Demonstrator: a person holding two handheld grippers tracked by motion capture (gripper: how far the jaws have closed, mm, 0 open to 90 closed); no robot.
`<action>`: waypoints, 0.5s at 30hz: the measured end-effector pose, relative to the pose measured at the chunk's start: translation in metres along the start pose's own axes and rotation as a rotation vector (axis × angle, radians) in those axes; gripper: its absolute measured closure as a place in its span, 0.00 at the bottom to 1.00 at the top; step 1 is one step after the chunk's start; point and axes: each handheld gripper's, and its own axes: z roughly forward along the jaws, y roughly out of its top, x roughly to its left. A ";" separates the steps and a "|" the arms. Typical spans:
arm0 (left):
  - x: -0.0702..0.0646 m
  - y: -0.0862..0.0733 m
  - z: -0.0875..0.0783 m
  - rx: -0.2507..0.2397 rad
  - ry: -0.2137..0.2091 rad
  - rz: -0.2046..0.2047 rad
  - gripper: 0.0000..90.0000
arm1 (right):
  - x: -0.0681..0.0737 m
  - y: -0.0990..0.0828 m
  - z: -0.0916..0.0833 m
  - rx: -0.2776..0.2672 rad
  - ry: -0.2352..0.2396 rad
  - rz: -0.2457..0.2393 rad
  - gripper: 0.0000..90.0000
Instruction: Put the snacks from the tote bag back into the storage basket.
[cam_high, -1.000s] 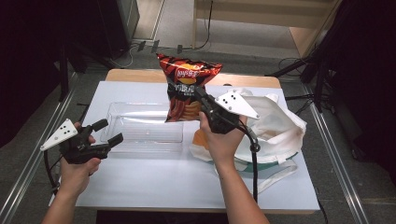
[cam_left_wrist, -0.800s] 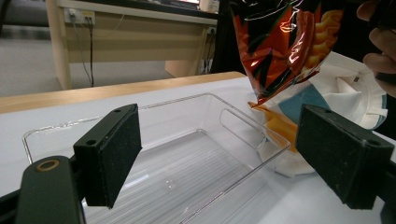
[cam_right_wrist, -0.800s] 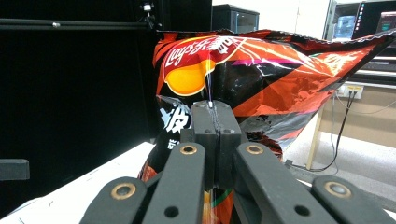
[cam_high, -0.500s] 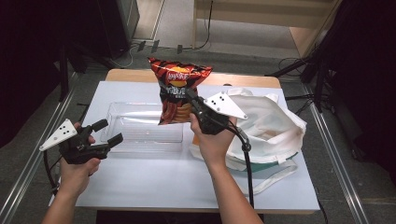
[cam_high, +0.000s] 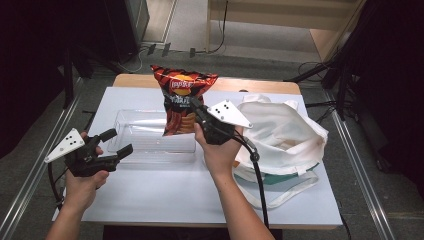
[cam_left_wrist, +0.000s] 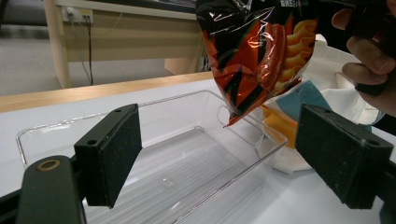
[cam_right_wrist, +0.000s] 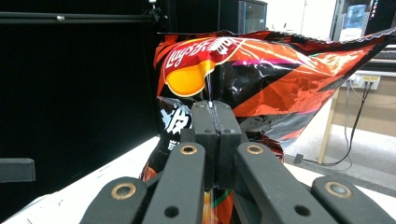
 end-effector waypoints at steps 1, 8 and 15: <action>0.000 0.000 0.000 0.000 0.004 0.000 0.17 | 0.001 -0.001 0.001 0.000 0.000 0.000 1.00; 0.001 -0.002 0.000 0.004 0.012 -0.005 0.17 | 0.005 -0.006 0.008 0.005 0.001 0.014 1.00; 0.003 -0.003 -0.002 0.005 0.023 0.001 0.17 | 0.007 -0.011 0.014 0.012 0.000 0.019 1.00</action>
